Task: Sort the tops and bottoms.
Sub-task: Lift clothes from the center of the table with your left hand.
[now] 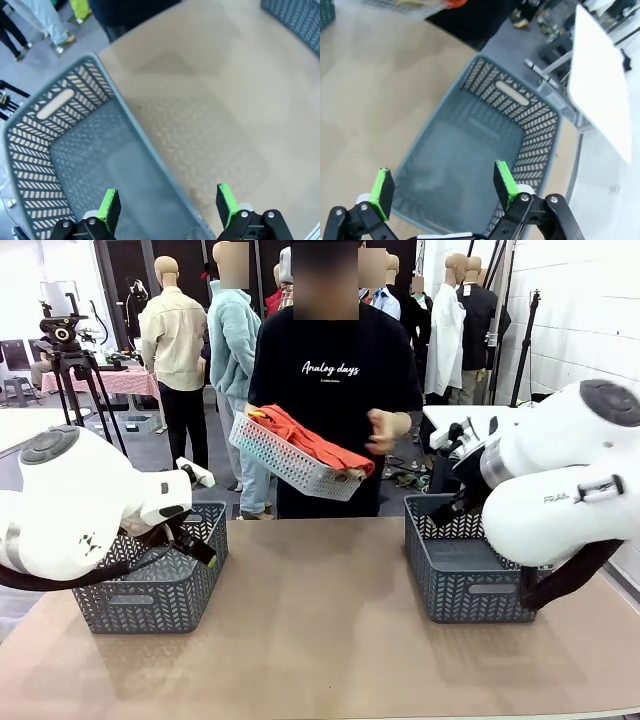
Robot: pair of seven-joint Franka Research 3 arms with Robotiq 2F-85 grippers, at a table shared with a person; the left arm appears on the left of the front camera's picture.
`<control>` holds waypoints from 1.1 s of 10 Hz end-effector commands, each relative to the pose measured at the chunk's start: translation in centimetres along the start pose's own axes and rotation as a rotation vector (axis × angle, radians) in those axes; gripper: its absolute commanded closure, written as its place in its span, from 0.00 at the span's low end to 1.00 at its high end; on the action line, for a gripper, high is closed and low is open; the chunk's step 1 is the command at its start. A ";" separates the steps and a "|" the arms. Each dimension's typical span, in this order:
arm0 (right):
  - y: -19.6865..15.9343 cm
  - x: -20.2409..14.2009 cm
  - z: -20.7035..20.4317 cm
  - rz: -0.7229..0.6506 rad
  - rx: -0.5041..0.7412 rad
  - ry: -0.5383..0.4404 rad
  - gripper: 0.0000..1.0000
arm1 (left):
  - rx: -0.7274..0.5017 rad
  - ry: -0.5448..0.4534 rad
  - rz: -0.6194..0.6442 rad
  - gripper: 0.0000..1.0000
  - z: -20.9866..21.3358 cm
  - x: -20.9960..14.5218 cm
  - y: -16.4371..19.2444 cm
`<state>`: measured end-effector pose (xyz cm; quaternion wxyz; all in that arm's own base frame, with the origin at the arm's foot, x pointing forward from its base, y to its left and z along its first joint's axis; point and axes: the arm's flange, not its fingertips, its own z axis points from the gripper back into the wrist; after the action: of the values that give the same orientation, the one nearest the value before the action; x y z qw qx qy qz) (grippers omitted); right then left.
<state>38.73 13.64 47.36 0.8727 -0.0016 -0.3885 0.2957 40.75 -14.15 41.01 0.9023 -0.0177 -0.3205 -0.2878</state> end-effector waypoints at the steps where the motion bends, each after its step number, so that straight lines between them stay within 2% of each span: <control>1: -0.2 -4.4 2.7 -0.014 0.057 -0.066 0.00 | -0.005 -0.091 0.047 0.00 7.7 -2.2 2.4; 2: -0.7 -4.3 3.3 -0.037 0.115 -0.092 0.00 | -0.061 -0.128 0.074 0.00 9.6 -2.1 4.2; 5: -2.5 -5.5 4.8 -0.077 0.134 -0.094 0.00 | -0.087 -0.188 0.127 0.00 14.0 -4.1 8.2; 7: -3.3 -5.9 5.4 -0.096 0.117 -0.069 0.00 | -0.090 -0.196 0.090 0.00 15.0 -4.6 7.8; 9: -3.9 -6.1 5.7 -0.110 0.110 -0.020 0.00 | -0.111 -0.145 0.050 0.00 13.8 -2.9 6.9; 11: -4.9 -6.4 6.4 -0.140 0.099 -0.029 0.00 | -0.139 -0.117 0.037 0.00 13.0 -4.2 6.0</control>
<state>37.85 5.77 51.03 0.8864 0.0715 -0.3820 0.2517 36.39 -4.47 52.65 0.8873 -0.0959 -0.3559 -0.2774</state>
